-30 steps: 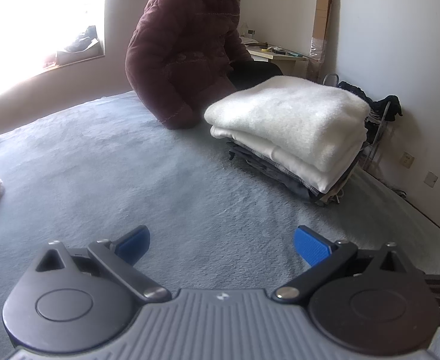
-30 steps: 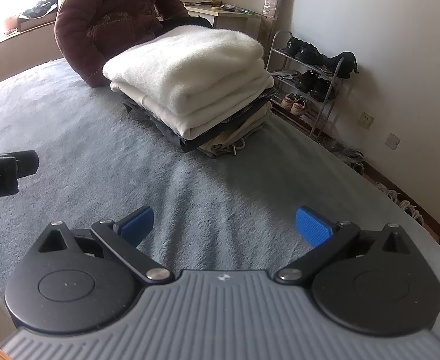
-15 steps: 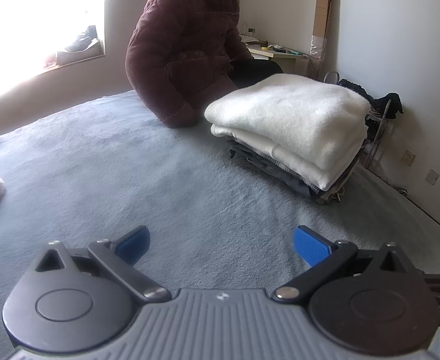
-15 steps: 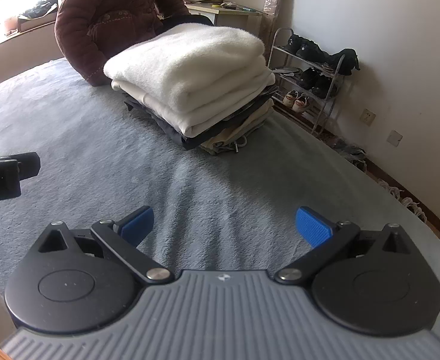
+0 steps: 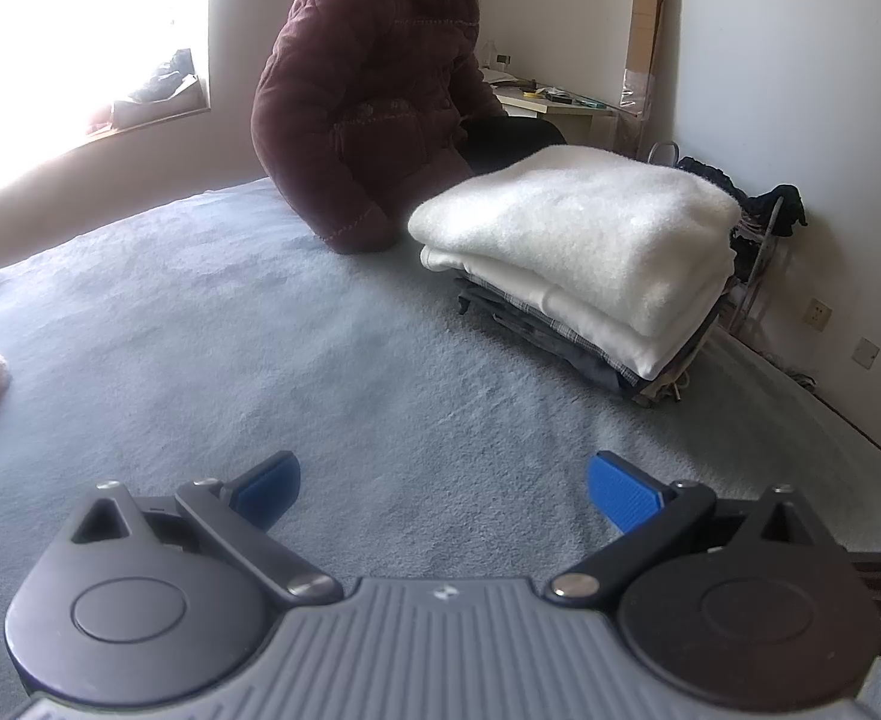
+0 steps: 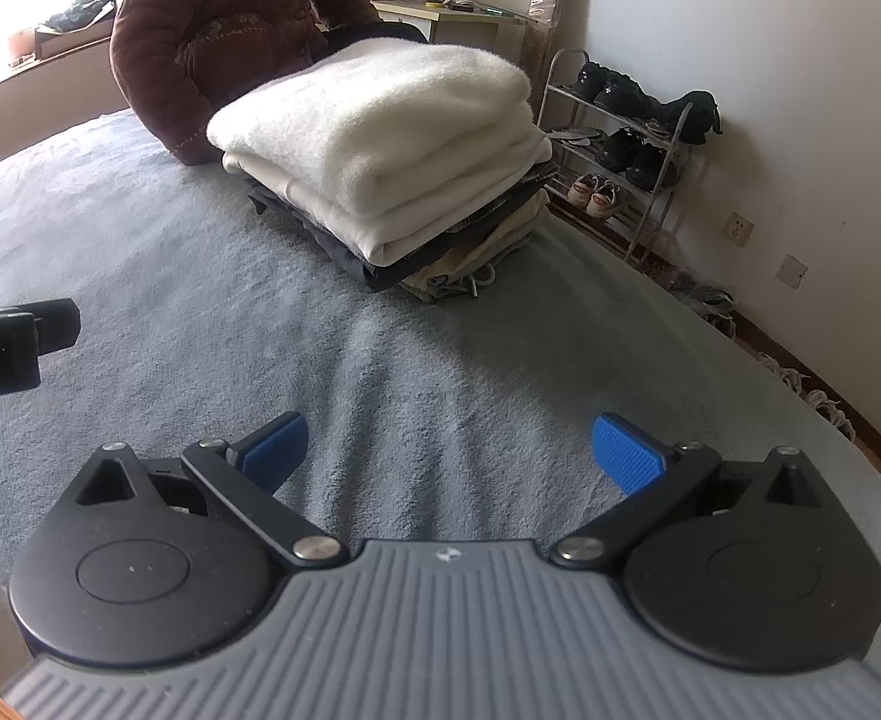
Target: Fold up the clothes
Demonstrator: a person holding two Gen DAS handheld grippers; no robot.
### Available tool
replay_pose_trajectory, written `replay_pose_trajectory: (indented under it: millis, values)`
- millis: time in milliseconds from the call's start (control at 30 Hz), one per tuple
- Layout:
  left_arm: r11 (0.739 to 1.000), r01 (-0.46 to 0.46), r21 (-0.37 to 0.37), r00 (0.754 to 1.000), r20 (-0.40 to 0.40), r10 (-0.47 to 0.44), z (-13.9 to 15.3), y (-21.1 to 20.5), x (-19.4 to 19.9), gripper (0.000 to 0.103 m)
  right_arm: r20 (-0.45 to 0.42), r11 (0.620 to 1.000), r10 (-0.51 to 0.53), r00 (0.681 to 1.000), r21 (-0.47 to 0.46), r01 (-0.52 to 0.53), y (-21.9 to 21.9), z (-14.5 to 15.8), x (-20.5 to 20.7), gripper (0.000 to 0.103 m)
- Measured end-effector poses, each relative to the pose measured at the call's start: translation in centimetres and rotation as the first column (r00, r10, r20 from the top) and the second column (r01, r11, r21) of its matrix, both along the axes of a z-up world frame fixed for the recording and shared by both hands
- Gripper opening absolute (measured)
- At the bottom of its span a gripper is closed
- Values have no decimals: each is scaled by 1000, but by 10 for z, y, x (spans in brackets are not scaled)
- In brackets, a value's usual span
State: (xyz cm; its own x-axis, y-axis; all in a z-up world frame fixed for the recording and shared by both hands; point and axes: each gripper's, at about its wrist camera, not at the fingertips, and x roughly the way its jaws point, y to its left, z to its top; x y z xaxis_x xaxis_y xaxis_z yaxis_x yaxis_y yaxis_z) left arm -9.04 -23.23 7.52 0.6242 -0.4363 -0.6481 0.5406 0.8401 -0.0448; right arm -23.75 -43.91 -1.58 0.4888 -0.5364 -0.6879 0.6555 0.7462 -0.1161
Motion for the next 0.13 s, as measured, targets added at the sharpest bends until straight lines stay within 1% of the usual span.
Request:
replay_pose_trajectory:
  millis: [133]
  values:
    - [1000, -3, 3, 1000, 0, 3, -1, 0, 0, 103, 5, 1000, 1, 1000, -1, -1, 0, 1, 0, 102]
